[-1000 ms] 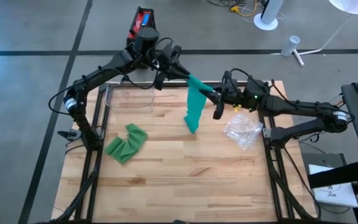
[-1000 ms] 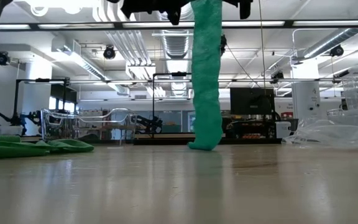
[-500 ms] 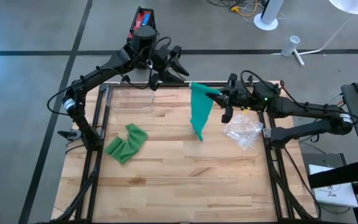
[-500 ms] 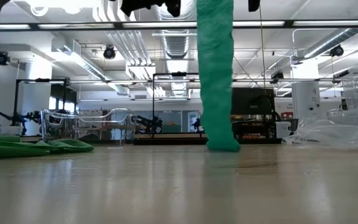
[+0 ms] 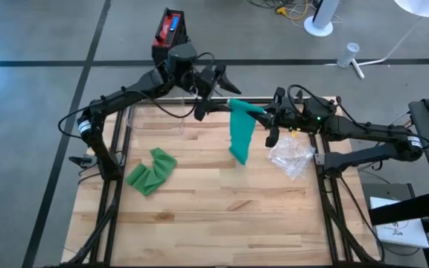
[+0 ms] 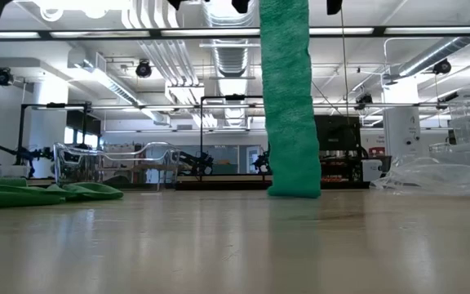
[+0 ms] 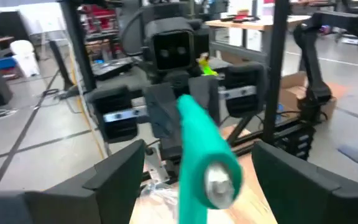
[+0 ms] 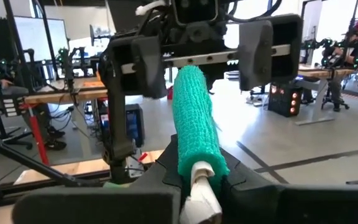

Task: Roll bandage
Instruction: Roll the blue bandage

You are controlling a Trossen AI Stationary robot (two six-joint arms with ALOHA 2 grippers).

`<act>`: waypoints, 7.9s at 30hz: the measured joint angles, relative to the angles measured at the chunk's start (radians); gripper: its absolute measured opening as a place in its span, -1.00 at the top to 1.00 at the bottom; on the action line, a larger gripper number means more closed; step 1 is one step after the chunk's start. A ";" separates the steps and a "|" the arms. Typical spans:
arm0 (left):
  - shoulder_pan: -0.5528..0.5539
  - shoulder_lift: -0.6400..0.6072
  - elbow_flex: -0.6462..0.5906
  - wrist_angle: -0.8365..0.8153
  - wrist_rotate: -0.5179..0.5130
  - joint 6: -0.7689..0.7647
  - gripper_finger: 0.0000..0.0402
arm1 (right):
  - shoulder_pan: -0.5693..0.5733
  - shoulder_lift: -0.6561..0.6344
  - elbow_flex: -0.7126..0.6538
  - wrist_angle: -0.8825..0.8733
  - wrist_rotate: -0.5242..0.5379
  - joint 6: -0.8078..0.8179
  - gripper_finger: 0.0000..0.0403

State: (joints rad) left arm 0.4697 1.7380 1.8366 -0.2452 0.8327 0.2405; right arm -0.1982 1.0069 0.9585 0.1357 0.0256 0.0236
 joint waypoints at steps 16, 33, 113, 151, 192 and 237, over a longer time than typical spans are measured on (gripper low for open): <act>0.010 0.050 0.000 0.021 0.078 0.005 0.90 | 0.000 0.003 0.000 -0.018 -0.004 0.003 0.81; 0.045 0.047 0.000 0.026 0.181 0.226 0.93 | -0.018 -0.045 0.003 0.060 0.015 0.322 -0.28; 0.108 0.024 -0.005 0.139 0.191 0.064 0.93 | -0.079 0.045 0.012 -0.124 0.072 -0.140 0.91; 0.110 0.004 -0.005 0.158 0.171 0.117 0.92 | -0.082 0.036 0.131 -0.123 0.050 -0.029 0.94; 0.114 -0.007 -0.008 0.153 0.168 0.082 0.92 | -0.082 0.035 0.126 -0.202 0.113 -0.016 1.00; 0.118 -0.007 -0.006 0.039 0.171 0.456 0.92 | -0.082 0.029 0.207 -0.142 -0.050 0.054 -0.58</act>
State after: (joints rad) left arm 0.5877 1.7309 1.8305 -0.2060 1.0042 0.6966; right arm -0.2798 1.0359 1.1650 -0.0059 -0.0248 0.0779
